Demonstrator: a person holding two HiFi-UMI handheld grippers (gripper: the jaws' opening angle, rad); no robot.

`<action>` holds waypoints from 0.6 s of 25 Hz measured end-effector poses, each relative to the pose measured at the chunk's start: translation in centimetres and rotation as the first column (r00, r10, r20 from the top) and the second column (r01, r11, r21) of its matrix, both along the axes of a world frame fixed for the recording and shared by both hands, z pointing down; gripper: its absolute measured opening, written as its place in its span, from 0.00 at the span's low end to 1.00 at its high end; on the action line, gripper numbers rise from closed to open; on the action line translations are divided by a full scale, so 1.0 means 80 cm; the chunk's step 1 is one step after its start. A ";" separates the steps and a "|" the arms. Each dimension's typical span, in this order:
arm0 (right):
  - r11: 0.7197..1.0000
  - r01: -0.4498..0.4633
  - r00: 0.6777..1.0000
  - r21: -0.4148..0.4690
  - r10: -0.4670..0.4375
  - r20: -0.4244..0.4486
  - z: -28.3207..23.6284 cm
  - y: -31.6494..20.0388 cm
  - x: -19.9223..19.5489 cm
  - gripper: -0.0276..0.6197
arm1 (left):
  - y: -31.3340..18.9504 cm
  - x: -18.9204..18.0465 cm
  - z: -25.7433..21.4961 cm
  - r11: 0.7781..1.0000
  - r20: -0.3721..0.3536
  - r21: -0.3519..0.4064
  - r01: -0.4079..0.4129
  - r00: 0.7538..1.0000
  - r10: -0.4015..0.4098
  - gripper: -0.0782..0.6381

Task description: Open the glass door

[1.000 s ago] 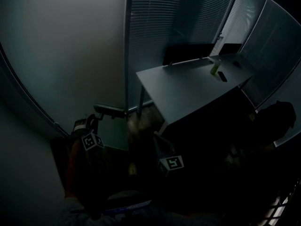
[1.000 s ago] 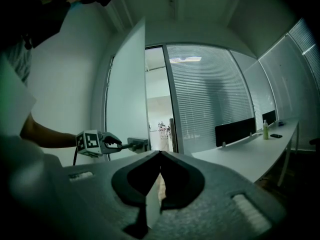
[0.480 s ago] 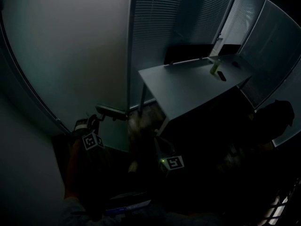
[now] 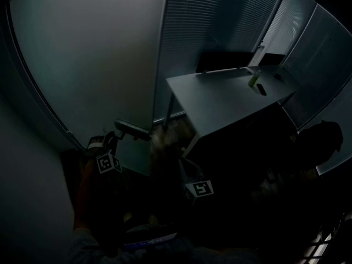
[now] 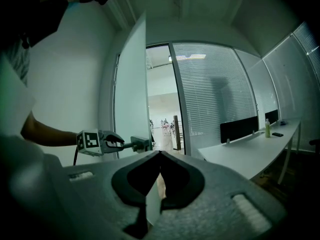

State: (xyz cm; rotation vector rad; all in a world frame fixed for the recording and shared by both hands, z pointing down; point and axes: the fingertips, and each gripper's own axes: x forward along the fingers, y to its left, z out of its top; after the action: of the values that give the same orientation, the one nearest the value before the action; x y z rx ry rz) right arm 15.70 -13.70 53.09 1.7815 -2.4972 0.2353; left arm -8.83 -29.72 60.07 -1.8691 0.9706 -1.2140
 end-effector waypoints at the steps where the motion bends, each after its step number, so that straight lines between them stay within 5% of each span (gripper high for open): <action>1: 1.000 -0.001 1.000 0.000 0.001 -0.002 -0.001 0.002 -0.002 0.05 | 0.003 -0.001 0.001 1.000 0.001 0.002 -0.003 1.000 0.003 0.29; 15: 0.996 -0.087 0.996 -0.010 0.087 -0.012 0.004 0.057 -0.056 0.05 | 0.048 -0.034 0.002 0.995 -0.019 0.001 -0.095 0.995 0.095 0.29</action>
State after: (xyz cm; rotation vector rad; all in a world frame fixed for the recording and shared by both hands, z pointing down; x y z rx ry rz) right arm 11.20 -9.10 53.38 1.8844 -2.4088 0.2418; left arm -11.54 -25.86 60.24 -1.9081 0.8816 -1.1416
